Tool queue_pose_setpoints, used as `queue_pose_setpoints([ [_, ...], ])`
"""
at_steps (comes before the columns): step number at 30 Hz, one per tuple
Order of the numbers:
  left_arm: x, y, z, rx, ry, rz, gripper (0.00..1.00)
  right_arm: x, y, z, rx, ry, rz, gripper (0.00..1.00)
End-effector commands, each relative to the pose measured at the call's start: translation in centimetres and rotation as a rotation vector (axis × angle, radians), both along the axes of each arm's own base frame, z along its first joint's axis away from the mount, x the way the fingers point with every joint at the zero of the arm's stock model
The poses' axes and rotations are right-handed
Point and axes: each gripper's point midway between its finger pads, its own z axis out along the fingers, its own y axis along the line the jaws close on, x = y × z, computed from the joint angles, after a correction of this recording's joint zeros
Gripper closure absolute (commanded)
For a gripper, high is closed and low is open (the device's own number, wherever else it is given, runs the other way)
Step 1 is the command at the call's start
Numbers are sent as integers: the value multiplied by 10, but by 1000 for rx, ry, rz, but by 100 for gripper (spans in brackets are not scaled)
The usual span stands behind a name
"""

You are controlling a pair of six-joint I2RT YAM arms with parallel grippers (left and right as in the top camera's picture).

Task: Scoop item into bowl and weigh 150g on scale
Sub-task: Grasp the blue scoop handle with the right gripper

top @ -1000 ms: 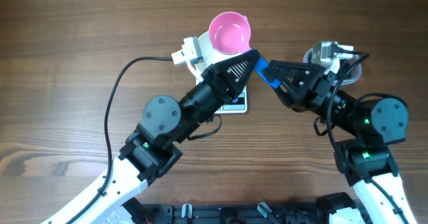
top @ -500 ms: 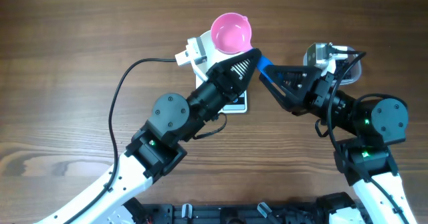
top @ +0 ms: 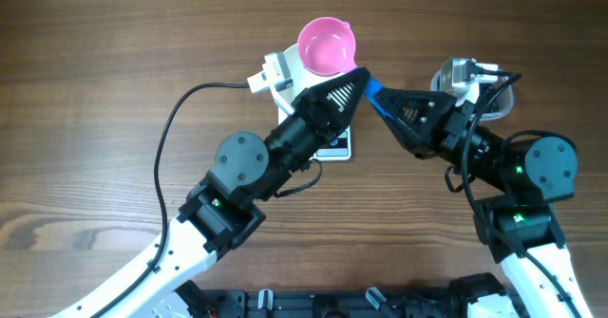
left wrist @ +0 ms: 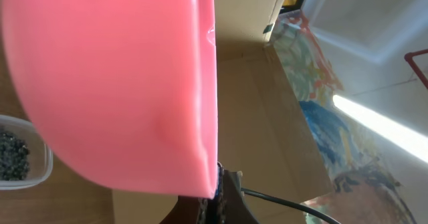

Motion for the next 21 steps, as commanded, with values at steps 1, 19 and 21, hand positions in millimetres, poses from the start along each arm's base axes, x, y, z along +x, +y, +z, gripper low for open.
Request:
queue_pose_setpoints([
  [1, 1, 1, 3, -8, -4, 17, 96, 1, 0, 7, -2, -33, -15, 71],
  [19, 1, 1, 3, -8, -3, 16, 83, -1, 1, 6, -9, -31, 2, 96],
  [21, -1, -1, 3, -5, -7, -5, 18, -1, 1, 6, -18, -47, -3, 96],
])
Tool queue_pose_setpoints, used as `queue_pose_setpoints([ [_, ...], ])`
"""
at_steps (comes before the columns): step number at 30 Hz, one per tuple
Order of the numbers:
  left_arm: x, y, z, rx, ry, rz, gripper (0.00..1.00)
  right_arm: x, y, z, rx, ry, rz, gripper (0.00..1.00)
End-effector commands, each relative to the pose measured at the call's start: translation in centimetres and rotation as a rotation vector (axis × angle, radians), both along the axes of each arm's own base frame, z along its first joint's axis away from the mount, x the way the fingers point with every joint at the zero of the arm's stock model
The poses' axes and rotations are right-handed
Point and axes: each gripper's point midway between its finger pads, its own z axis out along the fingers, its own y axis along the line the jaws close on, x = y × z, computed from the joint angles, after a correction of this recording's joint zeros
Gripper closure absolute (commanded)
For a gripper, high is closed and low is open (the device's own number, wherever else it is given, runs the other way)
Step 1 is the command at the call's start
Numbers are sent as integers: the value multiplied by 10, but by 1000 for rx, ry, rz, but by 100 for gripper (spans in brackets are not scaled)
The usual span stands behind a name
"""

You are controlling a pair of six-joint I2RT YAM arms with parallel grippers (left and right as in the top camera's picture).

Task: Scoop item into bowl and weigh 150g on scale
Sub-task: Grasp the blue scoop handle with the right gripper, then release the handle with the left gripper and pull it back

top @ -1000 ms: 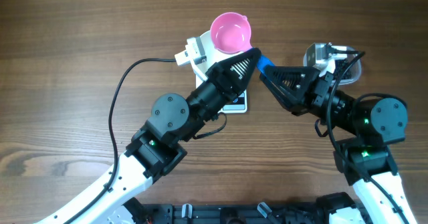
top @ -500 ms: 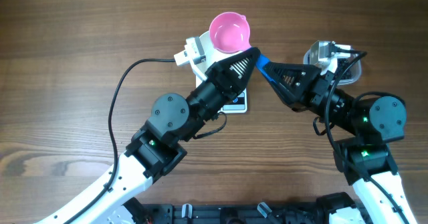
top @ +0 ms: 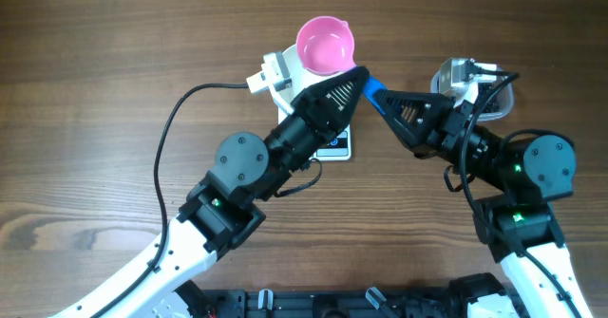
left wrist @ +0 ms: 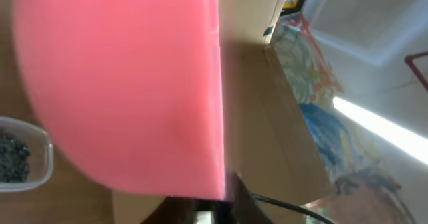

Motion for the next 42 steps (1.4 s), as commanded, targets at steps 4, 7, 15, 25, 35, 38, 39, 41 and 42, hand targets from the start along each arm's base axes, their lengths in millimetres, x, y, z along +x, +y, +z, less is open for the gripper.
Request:
queue_pose_setpoints([
  [4, -12, -11, 2, 14, -22, -82, 0, 14, -5, -20, -98, -6, -86, 96],
  [7, -17, -18, -20, 84, 40, -137, 0, 24, -12, -30, -164, -33, -163, 95],
  [15, -54, -14, -122, 575, 99, -310, 0, 36, -46, -52, -263, -10, -257, 95],
  [25, -64, 41, -204, 907, 359, -236, 0, -1, -67, -30, -626, -19, -313, 95],
  [35, -49, 116, -171, 1037, 498, -120, 0, -38, -81, -11, -778, 76, -300, 96],
  [38, -49, 116, -171, 1037, 497, -121, 0, -41, -78, -11, -699, 172, -300, 96],
  [39, -49, 116, -171, 1037, 497, -121, 0, -41, -78, -12, -685, 194, -304, 96],
  [41, -49, 116, -171, 1037, 497, -121, 0, -41, -78, -12, -692, 185, -302, 95],
  [42, -50, 116, -172, 1038, 499, -122, 0, -42, -78, -13, -702, 174, -298, 96],
])
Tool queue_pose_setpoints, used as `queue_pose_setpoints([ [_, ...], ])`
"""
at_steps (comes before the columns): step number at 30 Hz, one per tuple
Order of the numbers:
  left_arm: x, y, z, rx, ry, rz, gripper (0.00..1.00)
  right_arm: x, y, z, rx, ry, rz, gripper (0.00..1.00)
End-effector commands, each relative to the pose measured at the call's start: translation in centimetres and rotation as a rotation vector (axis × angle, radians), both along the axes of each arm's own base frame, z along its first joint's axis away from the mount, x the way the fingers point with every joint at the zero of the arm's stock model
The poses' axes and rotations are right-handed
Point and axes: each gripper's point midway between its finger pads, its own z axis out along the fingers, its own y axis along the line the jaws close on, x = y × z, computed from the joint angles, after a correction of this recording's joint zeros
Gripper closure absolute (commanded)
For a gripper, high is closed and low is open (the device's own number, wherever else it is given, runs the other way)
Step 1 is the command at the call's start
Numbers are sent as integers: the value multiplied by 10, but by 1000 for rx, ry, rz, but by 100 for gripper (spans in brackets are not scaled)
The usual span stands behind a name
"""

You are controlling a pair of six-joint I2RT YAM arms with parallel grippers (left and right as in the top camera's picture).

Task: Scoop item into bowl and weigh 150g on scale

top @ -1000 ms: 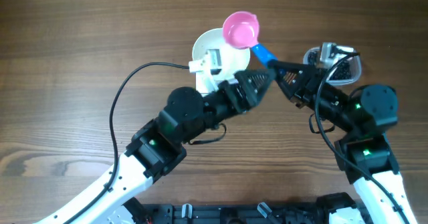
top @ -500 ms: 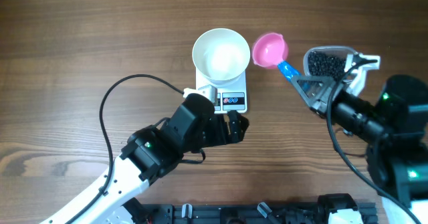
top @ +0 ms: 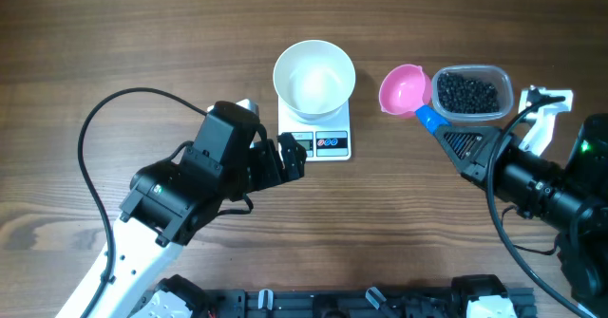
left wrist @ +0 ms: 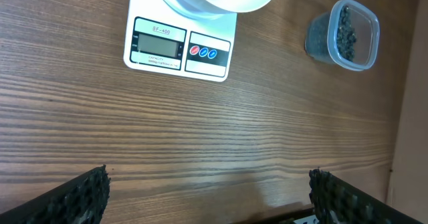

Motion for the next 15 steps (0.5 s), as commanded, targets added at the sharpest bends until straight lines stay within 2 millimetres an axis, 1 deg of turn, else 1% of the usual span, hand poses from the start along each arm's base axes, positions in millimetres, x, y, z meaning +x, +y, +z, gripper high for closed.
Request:
queue_pose_setpoints([
  [1, 2, 2, 5, 10, -24, -8, 0, -3, 2, 7, -5, -25, 23, 96],
  [3, 2, 2, 5, 10, -24, -8, 0, -5, 2, 4, -41, -36, 49, 96],
  [6, 2, 2, 5, 9, -25, -8, 0, -15, 1, -10, -64, 23, 66, 96],
  [11, 2, 2, 5, 10, -24, -8, 0, -18, 0, -14, -72, 41, 67, 96],
  [15, 2, 2, 5, 10, -24, -8, 0, -17, -1, -14, -127, -4, 101, 96],
])
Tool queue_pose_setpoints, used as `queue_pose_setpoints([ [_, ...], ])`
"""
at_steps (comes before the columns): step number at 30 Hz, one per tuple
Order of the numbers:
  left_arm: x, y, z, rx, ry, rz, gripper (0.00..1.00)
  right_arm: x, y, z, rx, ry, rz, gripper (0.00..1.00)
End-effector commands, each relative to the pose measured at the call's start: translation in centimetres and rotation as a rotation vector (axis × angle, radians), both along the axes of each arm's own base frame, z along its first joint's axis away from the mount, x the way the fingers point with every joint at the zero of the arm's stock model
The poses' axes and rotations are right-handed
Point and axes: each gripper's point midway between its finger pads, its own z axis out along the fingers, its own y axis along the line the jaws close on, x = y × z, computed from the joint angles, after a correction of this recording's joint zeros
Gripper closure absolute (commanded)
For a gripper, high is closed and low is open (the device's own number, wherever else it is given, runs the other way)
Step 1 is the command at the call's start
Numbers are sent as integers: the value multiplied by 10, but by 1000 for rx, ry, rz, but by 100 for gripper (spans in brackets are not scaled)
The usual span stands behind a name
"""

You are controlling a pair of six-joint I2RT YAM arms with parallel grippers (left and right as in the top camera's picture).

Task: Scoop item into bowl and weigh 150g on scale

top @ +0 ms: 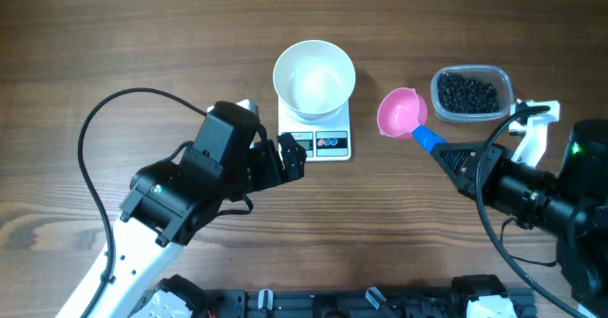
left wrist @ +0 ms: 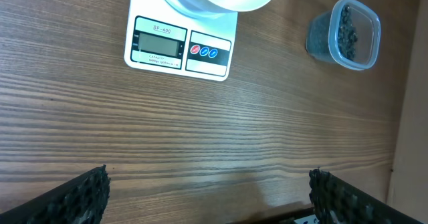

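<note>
A white bowl (top: 314, 74) stands on the white scale (top: 318, 144), and its inside shows only white. To the right, my right gripper (top: 456, 157) is shut on the blue handle (top: 427, 138) of a pink scoop (top: 401, 112). The scoop's cup sits just left of a clear tub of dark pellets (top: 472, 93). My left gripper (top: 292, 157) is open beside the scale's front left corner. In the left wrist view the scale (left wrist: 180, 48), the bowl and the tub (left wrist: 344, 35) lie ahead of the wide-apart fingertips (left wrist: 83, 194).
A black cable (top: 123, 119) loops over the wooden table (top: 114, 43) left of the scale. The right arm's body (top: 560, 204) fills the near right corner.
The pink scoop has shifted a little nearer and away from the tub's left side, with the right arm drawn back slightly. My left arm and the bowl are unchanged.
At first both arms met over the scale, with the pink scoop above the bowl and filling the left wrist view. Later the left arm was back beside the scale, open, and the scoop was next to the tub. Now the scoop is slightly nearer.
</note>
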Motion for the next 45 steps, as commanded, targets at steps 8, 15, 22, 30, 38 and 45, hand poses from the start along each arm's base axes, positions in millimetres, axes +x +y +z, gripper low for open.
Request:
queue_pose_setpoints([
  [8, 3, 2, 5, 8, -27, -8, 0, 4, -10, 2, -94, -58, -2, 96],
  [15, 1, 3, 4, 12, -21, -8, 0, 14, -11, 11, -95, -114, -21, 96],
  [22, -3, 5, 1, 24, 0, -8, 0, 14, -11, 11, -81, -100, -34, 96],
  [30, -8, 9, -5, 46, 33, -8, 0, 26, -12, 26, -12, -131, -102, 96],
  [38, -8, 9, -5, 46, 33, -8, 0, 17, -6, 14, 37, -25, -90, 96],
  [45, -8, 9, -5, 46, 33, -8, 0, 5, -7, -2, -66, -18, -10, 96],
])
